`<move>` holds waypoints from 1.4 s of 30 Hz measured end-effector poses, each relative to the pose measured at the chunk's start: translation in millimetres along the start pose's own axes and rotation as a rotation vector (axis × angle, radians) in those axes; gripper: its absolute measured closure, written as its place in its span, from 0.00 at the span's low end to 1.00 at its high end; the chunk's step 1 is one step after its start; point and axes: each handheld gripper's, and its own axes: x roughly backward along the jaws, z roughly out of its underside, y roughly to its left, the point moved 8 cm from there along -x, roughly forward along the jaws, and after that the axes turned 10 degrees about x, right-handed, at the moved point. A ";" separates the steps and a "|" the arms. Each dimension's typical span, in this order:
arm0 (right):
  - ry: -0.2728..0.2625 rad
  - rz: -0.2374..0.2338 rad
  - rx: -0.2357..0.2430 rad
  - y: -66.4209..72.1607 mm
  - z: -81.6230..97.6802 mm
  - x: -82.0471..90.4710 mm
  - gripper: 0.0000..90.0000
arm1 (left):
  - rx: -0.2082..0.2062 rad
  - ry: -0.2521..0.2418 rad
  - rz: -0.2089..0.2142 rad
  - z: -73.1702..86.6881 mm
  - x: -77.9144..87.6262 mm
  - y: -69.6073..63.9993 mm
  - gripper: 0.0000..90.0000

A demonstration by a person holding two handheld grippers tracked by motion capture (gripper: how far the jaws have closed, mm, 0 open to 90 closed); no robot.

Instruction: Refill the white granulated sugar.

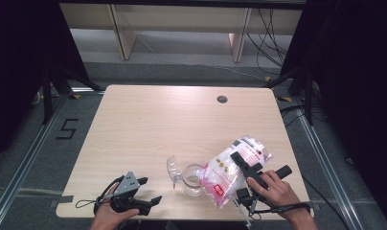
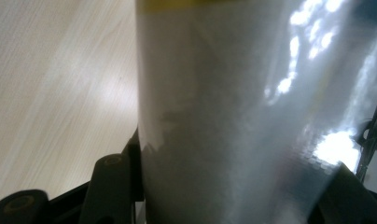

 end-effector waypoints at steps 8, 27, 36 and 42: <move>-0.013 0.013 0.042 -5.3 -0.4 -1.5 0.54 | -0.019 0.001 -0.003 -0.6 0.7 1.2 0.18; -0.001 -0.003 0.036 -3.9 -0.9 -0.2 0.55 | -0.020 -0.008 0.000 -0.6 -0.1 0.8 0.18; -0.003 0.009 0.069 -7.6 0.1 0.0 0.56 | -0.002 -0.002 0.000 0.1 0.3 -0.2 0.18; 0.004 0.004 0.040 -4.9 0.8 0.9 0.56 | -0.002 -0.006 -0.003 0.2 -0.2 0.1 0.18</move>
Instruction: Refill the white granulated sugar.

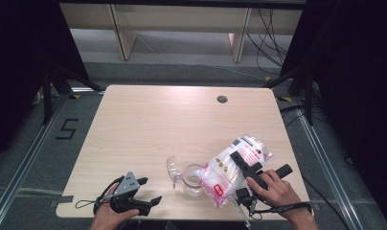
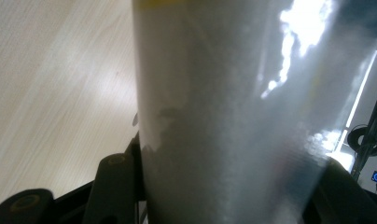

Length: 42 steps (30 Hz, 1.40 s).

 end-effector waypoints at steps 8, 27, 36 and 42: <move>0.001 0.001 0.006 -0.4 0.2 0.5 0.56 | 0.002 -0.002 0.002 0.1 -0.3 -0.2 0.18; -0.005 0.018 0.026 -4.3 -1.3 1.8 0.57 | -0.001 -0.002 0.006 -0.6 0.5 -0.6 0.18; 0.000 0.019 0.025 -4.4 -0.1 2.8 0.57 | -0.003 -0.001 0.006 -0.6 0.6 -0.5 0.18; -0.001 0.021 0.033 -5.7 -0.7 2.7 0.57 | -0.024 -0.003 0.007 -1.5 0.8 0.8 0.18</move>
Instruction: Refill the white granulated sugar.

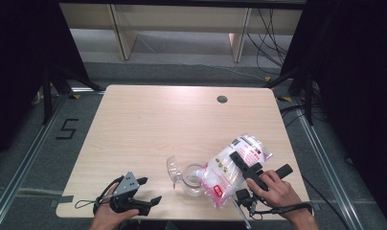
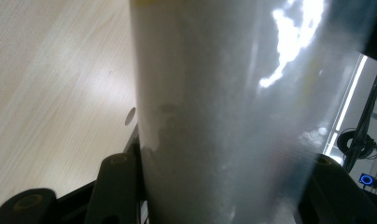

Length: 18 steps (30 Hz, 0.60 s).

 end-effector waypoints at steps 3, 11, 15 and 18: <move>-0.001 -0.001 0.002 0.1 -0.1 0.0 0.57 | 0.021 0.007 -0.005 1.3 0.1 -1.0 0.18; 0.003 -0.001 -0.001 0.5 0.7 0.4 0.58 | 0.021 0.006 -0.006 1.2 0.1 -1.0 0.18; -0.009 0.003 0.034 -2.7 0.8 -0.2 0.58 | -0.003 0.006 -0.005 0.5 0.1 0.4 0.18; -0.001 -0.008 0.008 -0.6 -0.2 0.0 0.58 | -0.001 0.006 -0.004 0.6 0.0 0.2 0.18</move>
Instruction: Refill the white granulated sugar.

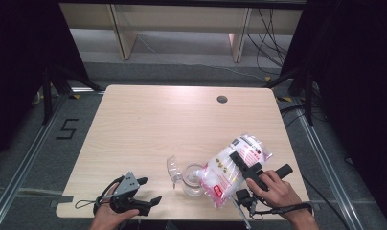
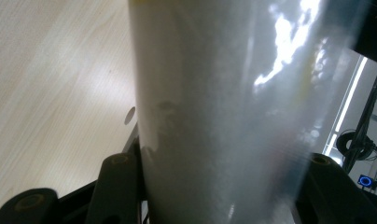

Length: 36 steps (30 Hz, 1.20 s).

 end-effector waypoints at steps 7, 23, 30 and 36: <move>-0.005 0.003 0.005 0.7 -1.1 -0.5 0.58 | 0.002 0.000 0.002 0.3 -0.2 -0.1 0.18; -0.001 0.001 0.006 0.1 -0.6 -1.1 0.59 | -0.013 0.009 -0.003 1.0 -0.6 0.9 0.18; -0.002 0.003 0.021 -1.5 -0.6 -0.9 0.59 | 0.025 0.002 0.002 1.4 -0.8 -1.6 0.18; -0.003 0.001 0.018 -0.9 -1.8 -0.5 0.59 | 0.003 -0.003 0.001 0.5 -0.7 -0.6 0.18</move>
